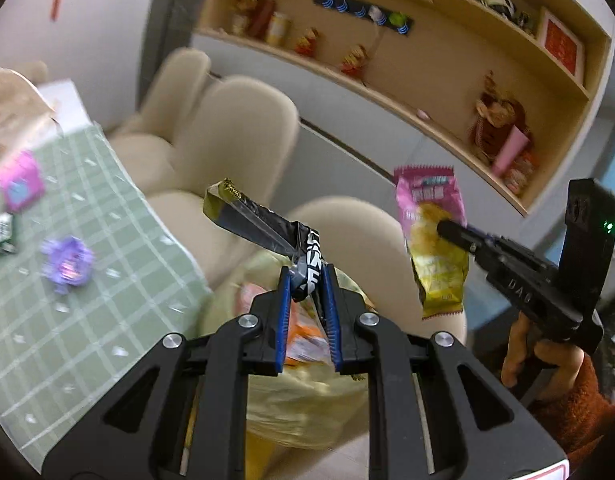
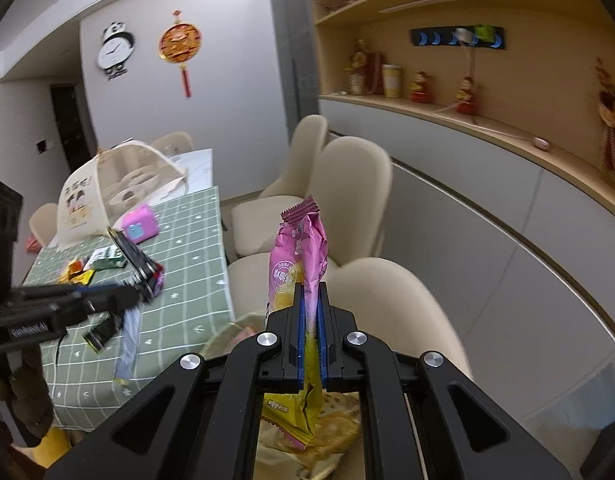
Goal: Collect trash
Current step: 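Carry the black wrapper and pink snack bag with both tools to the trash bag, then open both tools over the bag, dropping both items, and return toward the table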
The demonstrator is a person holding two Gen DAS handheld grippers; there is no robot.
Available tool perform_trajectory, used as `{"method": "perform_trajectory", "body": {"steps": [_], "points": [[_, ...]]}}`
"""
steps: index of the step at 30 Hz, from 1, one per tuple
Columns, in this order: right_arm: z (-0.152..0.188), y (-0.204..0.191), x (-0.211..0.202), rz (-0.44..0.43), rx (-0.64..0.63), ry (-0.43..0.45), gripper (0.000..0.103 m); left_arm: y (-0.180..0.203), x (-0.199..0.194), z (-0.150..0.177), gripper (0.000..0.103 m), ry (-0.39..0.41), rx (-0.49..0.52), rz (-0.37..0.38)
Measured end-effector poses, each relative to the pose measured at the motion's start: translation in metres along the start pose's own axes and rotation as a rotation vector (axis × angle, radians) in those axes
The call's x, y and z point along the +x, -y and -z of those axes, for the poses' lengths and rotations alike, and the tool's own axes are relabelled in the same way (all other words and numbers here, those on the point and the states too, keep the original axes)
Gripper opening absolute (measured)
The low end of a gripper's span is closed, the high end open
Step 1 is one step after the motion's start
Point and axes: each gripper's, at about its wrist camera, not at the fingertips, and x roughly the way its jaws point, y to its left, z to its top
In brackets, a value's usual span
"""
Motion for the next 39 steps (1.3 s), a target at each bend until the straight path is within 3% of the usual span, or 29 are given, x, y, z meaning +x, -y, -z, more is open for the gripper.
{"method": "perform_trajectory", "body": {"steps": [4, 10, 16, 19, 21, 24, 39], "points": [[0.011, 0.017, -0.003, 0.032, 0.036, -0.012, 0.007, 0.003, 0.043, 0.007, 0.015, -0.097, -0.014, 0.054], [0.026, 0.037, -0.003, 0.069, 0.08, -0.034, 0.007, 0.008, 0.098, 0.014, 0.015, -0.219, 0.009, 0.065], [0.032, 0.046, 0.002, 0.081, 0.111, -0.05, 0.007, 0.025, 0.12, 0.018, 0.015, -0.261, 0.07, 0.069], [0.034, 0.045, 0.006, 0.079, 0.115, -0.059, 0.007, 0.027, 0.123, 0.016, 0.027, -0.267, 0.065, 0.076], [0.034, 0.043, 0.01, 0.075, 0.112, -0.064, 0.007, 0.025, 0.122, 0.016, 0.036, -0.265, 0.056, 0.074], [0.032, 0.038, 0.016, 0.066, 0.107, -0.072, 0.007, 0.017, 0.118, 0.017, 0.04, -0.257, 0.045, 0.057], [0.04, -0.007, 0.083, -0.058, 0.078, -0.194, 0.007, -0.057, 0.023, 0.021, 0.046, -0.106, -0.085, -0.066]]}}
